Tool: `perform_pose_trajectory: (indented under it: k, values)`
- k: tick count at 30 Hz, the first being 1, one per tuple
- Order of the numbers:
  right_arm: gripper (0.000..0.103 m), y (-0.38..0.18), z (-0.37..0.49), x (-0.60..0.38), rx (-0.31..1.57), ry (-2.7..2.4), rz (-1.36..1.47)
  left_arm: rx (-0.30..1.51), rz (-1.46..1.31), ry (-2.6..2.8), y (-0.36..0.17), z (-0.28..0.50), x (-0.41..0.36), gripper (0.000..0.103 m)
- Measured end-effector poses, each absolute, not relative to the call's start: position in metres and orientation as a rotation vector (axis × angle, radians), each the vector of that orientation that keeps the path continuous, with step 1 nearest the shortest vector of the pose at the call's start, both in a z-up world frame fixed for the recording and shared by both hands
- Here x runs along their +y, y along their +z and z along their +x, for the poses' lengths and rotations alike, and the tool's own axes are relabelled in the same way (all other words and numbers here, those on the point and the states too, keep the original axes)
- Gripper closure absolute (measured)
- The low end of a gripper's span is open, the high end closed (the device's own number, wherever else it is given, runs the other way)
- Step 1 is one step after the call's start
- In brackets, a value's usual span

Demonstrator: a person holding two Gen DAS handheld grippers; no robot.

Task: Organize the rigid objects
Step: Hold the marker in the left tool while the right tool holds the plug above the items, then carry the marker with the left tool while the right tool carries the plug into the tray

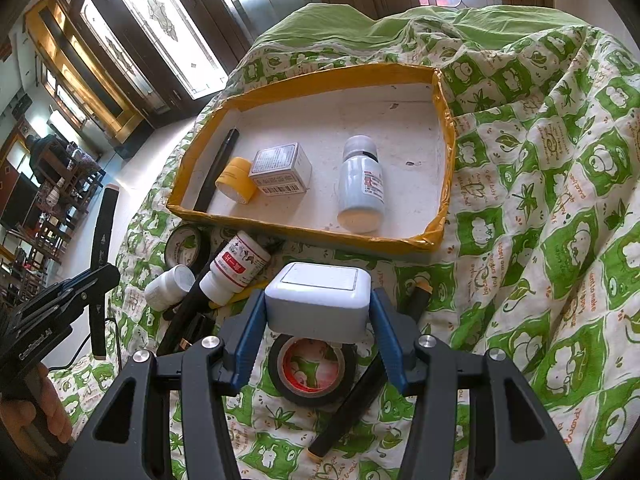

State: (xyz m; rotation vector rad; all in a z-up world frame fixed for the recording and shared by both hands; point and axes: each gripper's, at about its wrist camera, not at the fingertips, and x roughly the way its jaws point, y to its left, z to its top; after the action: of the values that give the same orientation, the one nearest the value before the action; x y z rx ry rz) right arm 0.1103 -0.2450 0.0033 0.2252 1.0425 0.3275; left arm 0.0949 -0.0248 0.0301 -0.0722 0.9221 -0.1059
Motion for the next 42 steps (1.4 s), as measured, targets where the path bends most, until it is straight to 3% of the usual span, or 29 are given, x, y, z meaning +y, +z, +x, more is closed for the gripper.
perform_pose_trajectory:
  k: [42]
  values:
    - [0.052, 0.043, 0.155, -0.263, 0.993, 0.349, 0.288, 0.933, -0.079, -0.142, 0.033, 0.178, -0.024, 0.089]
